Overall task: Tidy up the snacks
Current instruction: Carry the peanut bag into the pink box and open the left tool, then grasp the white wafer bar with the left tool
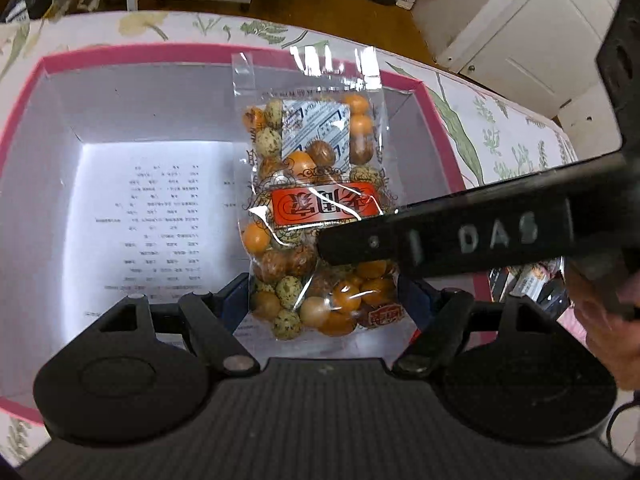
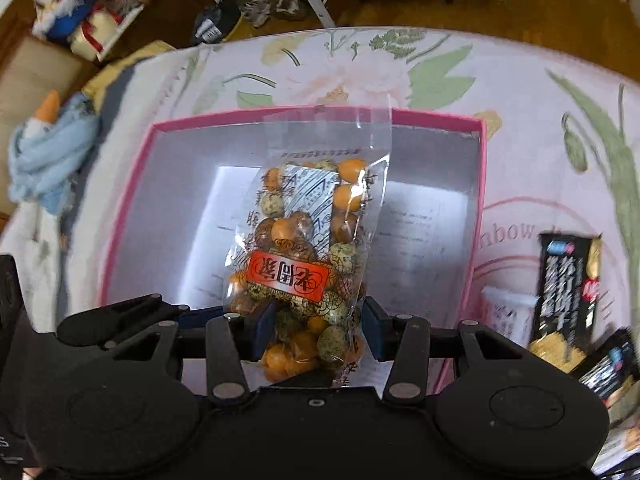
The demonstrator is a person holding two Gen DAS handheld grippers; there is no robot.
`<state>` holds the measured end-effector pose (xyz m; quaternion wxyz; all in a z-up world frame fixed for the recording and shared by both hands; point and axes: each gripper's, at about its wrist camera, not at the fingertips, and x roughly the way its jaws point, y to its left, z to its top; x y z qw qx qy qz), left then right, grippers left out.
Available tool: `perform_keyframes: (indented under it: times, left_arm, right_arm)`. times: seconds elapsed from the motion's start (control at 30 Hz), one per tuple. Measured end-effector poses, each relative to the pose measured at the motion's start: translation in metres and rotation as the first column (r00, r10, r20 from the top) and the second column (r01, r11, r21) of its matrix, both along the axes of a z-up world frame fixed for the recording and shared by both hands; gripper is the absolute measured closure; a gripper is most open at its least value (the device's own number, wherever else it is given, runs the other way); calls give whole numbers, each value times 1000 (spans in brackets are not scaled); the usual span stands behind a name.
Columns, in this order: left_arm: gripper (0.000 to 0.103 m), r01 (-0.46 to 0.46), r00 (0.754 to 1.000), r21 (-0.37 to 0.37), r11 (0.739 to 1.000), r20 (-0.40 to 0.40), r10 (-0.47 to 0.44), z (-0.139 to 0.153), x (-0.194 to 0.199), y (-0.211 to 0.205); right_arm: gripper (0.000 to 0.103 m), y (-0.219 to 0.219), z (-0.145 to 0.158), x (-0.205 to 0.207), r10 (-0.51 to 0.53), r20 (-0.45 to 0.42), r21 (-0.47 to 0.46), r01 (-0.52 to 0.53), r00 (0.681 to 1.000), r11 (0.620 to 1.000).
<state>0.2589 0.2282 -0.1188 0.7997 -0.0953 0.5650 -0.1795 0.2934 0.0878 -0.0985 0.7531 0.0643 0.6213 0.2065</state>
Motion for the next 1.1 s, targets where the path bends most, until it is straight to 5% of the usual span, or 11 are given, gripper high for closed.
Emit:
perform_keyframes:
  times: [0.2, 0.43, 0.77, 1.1]
  left_arm:
    - [26, -17, 1000, -7, 1000, -16, 17, -11, -3, -5]
    - [25, 5, 996, 103, 995, 90, -14, 5, -23, -20]
    - [25, 58, 974, 106, 993, 214, -79, 70, -66, -34]
    - [25, 226, 935, 100, 969, 258, -244, 99, -107, -107]
  right_arm:
    - [45, 9, 1, -9, 15, 47, -131, -8, 999, 991]
    - [43, -15, 34, -26, 36, 108, -21, -34, 993, 999]
    - [43, -133, 92, -80, 0, 256, 69, -19, 967, 997]
    - [42, -236, 72, -149, -73, 325, 60, 56, 943, 997]
